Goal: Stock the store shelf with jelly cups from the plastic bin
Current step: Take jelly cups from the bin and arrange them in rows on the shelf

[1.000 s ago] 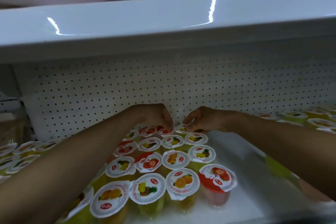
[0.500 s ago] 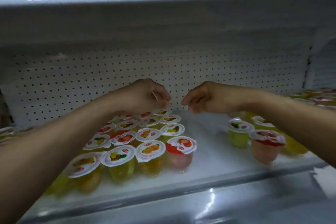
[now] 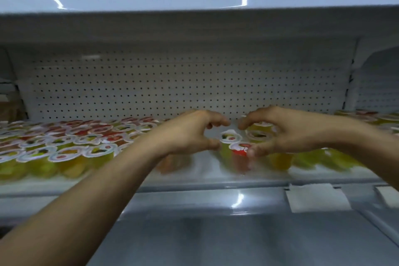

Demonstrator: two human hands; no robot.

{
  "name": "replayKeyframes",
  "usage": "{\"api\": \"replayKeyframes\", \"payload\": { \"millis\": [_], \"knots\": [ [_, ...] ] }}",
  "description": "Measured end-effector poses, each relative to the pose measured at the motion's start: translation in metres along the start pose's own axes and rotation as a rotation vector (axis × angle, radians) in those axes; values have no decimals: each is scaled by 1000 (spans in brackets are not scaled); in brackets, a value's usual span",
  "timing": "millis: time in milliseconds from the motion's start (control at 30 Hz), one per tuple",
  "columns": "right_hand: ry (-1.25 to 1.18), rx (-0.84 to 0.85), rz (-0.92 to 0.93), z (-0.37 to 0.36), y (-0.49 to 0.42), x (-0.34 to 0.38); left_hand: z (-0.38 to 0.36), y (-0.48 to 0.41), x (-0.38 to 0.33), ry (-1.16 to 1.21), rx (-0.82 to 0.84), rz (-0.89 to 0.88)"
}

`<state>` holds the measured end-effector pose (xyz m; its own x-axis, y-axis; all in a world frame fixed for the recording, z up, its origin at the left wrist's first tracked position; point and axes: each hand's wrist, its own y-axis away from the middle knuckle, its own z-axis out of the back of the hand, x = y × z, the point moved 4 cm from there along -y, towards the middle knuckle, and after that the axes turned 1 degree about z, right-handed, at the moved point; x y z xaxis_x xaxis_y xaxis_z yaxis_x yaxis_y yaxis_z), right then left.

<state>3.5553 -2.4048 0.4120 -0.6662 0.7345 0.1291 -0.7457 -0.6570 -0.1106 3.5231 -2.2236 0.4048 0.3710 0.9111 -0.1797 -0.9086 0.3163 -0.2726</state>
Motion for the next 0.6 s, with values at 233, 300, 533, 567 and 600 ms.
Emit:
{"api": "replayKeyframes", "payload": {
  "millis": [233,300,533,567,600],
  "knots": [
    [207,-173,185,-13,14,5,-11,-45,-10,16,275,17],
    [252,-223,213,-15,13,10,-13,-49,-11,7,310,13],
    [330,-275,195,-22,13,13,-12,-53,-3,-94,296,34],
    [323,-292,196,-23,13,13,-9,-48,2,-96,311,44],
    [315,-304,196,-23,12,14,-5,-41,6,-89,323,54]
  ]
}}
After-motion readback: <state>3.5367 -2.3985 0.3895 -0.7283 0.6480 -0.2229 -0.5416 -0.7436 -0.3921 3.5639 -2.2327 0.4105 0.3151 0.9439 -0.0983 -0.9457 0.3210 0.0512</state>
